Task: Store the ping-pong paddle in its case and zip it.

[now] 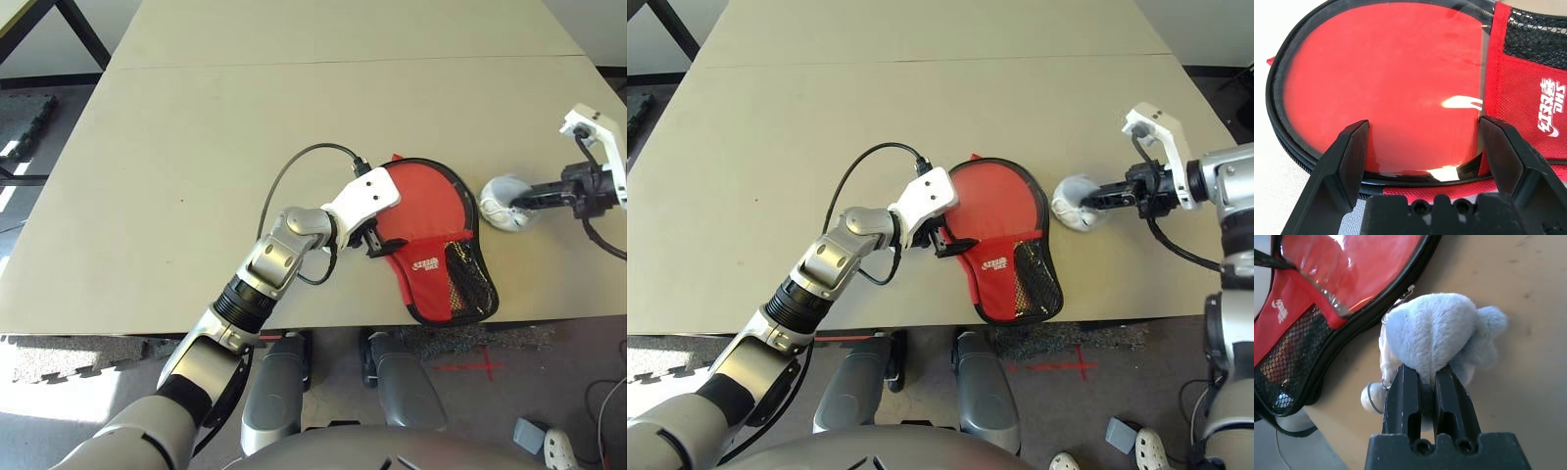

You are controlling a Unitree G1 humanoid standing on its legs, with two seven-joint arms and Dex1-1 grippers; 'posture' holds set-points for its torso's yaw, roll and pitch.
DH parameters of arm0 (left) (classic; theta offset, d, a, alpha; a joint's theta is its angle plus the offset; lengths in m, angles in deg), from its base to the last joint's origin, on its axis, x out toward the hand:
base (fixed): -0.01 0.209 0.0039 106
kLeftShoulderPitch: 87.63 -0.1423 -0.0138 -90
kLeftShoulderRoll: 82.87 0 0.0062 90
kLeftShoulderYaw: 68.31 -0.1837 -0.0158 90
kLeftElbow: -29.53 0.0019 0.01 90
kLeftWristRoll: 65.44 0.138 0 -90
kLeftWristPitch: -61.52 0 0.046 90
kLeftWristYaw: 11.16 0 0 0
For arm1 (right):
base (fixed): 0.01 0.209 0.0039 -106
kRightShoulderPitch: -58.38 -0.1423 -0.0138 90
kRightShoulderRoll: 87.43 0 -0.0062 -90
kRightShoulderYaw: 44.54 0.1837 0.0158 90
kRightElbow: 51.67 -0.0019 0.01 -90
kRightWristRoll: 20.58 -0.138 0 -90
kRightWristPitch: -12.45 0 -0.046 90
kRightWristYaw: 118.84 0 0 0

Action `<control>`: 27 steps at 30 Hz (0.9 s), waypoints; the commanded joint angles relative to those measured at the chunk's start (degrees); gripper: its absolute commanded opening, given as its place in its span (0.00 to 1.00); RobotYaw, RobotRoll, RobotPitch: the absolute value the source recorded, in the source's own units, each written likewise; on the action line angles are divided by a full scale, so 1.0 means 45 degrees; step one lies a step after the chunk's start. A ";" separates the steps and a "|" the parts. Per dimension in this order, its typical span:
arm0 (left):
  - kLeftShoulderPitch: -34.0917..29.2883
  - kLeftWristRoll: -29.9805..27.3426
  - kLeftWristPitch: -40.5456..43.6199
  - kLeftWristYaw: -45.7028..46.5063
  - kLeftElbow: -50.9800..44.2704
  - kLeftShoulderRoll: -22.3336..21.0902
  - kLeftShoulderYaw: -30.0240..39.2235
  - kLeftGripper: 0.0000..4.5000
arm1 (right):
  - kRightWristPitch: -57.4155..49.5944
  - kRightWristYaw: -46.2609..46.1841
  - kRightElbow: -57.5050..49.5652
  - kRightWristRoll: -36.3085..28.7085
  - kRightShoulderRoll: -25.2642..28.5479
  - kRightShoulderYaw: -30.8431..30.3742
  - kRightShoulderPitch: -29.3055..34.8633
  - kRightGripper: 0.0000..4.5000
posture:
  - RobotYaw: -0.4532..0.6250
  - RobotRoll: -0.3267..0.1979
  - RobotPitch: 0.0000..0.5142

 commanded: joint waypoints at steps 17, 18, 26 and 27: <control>0.0321 0.0919 0.0843 -0.0063 0.1424 -0.0339 -0.1705 1.00 | -0.0816 0.0451 -0.2235 -0.1734 0.1668 -0.0954 0.1753 0.00 | 0.33 0.62 0.43; 0.0337 0.0920 0.0856 -0.0058 0.1454 -0.0320 -0.1723 1.00 | -0.0768 0.0451 -0.2338 -0.2015 0.1956 -0.1169 0.1861 0.00 | 0.33 0.62 0.43; 0.0428 0.0929 0.0828 -0.0066 0.1676 -0.0219 -0.1776 1.00 | -0.0407 0.0451 -0.3656 -0.4311 0.3939 -0.2971 0.2815 0.00 | 0.32 0.62 0.43; 0.0436 0.0935 0.0818 -0.0068 0.1705 -0.0210 -0.1778 1.00 | -0.0409 0.0451 -0.3825 -0.4509 0.4058 -0.3118 0.2896 0.00 | 0.32 0.62 0.43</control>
